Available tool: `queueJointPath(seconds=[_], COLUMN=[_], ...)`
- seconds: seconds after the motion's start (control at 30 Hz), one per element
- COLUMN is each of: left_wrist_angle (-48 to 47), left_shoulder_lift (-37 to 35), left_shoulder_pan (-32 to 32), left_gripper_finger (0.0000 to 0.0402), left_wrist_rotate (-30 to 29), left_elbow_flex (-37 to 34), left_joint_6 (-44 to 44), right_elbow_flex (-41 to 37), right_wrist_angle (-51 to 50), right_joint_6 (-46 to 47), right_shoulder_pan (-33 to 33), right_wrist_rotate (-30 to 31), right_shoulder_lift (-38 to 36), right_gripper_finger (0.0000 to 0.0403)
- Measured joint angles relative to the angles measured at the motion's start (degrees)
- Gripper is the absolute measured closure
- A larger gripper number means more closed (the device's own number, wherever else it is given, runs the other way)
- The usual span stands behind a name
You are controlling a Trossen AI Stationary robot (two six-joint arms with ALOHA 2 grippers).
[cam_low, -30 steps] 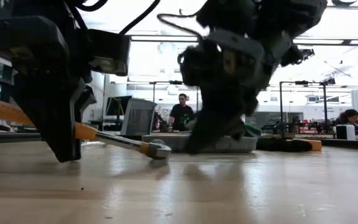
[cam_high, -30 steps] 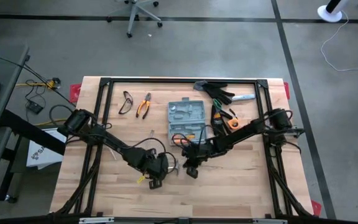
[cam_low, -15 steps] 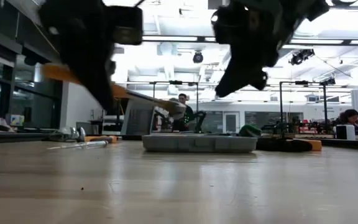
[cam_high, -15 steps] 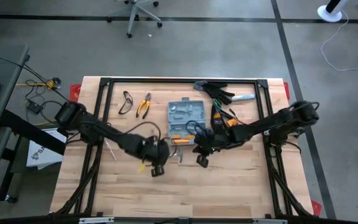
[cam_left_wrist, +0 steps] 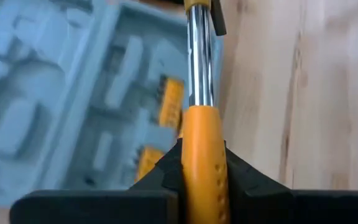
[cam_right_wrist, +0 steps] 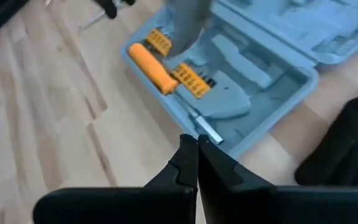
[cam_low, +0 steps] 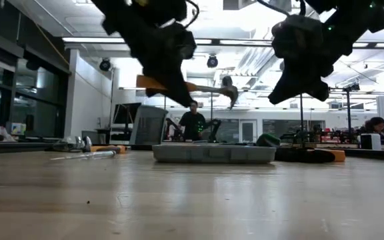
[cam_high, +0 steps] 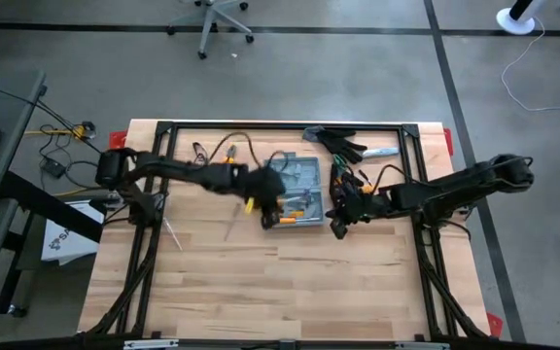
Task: Prefit tool cases
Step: Put the yellow hammer into the gray toolbox
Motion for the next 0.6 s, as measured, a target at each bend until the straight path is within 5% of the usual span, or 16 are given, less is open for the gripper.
queueJointPath(seconds=[0.3, 0.6], left_wrist_angle=[0.1, -8.1], left_shoulder_lift=[11.6, 20.0], left_shoulder_pan=[8.2, 9.5], left_gripper_finger=[0.0364, 0.0365], left_wrist_rotate=[22.6, 28.0], left_elbow_flex=[10.4, 18.3], left_joint_6=[-2.3, -5.7], right_elbow_flex=[-0.1, 0.0], right_wrist_angle=[-0.2, -0.7], right_joint_6=[-4.6, -8.7], right_shoulder_pan=[-6.5, -12.2], right_wrist_rotate=[-1.9, -5.7], right_shoulder_lift=[0.0, 0.0], right_gripper_finger=[0.0403, 0.0403])
